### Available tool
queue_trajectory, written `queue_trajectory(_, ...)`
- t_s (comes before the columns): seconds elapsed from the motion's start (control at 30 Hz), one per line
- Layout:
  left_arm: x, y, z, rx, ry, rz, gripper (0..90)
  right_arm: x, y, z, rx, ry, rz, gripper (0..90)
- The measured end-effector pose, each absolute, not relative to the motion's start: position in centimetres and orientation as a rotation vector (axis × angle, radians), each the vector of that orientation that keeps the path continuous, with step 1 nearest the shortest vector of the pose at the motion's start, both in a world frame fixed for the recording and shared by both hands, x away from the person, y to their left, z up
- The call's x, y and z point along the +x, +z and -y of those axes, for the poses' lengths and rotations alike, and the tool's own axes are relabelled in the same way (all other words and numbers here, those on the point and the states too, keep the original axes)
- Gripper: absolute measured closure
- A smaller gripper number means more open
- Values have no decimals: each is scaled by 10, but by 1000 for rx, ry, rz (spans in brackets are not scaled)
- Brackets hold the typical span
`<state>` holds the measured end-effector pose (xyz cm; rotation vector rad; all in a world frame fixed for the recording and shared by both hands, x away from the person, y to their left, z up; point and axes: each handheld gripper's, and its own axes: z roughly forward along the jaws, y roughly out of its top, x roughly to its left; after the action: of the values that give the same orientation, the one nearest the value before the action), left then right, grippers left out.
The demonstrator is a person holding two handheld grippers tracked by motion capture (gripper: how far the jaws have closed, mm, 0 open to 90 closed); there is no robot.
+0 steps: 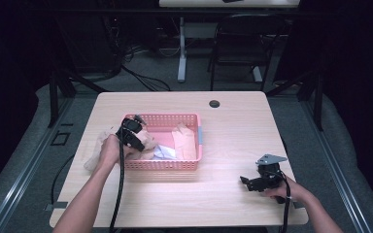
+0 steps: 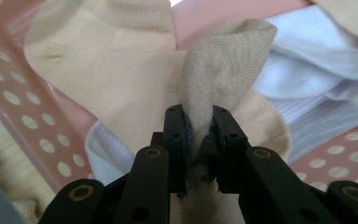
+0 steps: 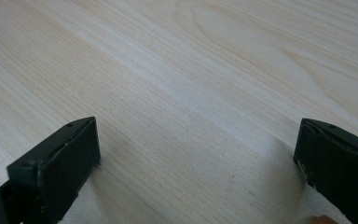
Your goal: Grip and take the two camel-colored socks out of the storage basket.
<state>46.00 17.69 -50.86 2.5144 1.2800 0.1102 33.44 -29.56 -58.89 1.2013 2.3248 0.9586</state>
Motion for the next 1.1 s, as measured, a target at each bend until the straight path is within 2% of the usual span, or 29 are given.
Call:
queue_trajectory(0.23, 454, -476, -175, 2505, 181, -1199, 777, 334, -589, 296, 1201, 950, -2323, 0)
queue_trajectory(0.37, 452, -464, -175, 2501, 173, -1172, 778, 334, -589, 296, 1199, 952, -2325, 0)
queue_trajectory(1.1, 447, -421, -189, 2452, 194, -1136, 782, 334, -589, 296, 1201, 953, -2323, 0)
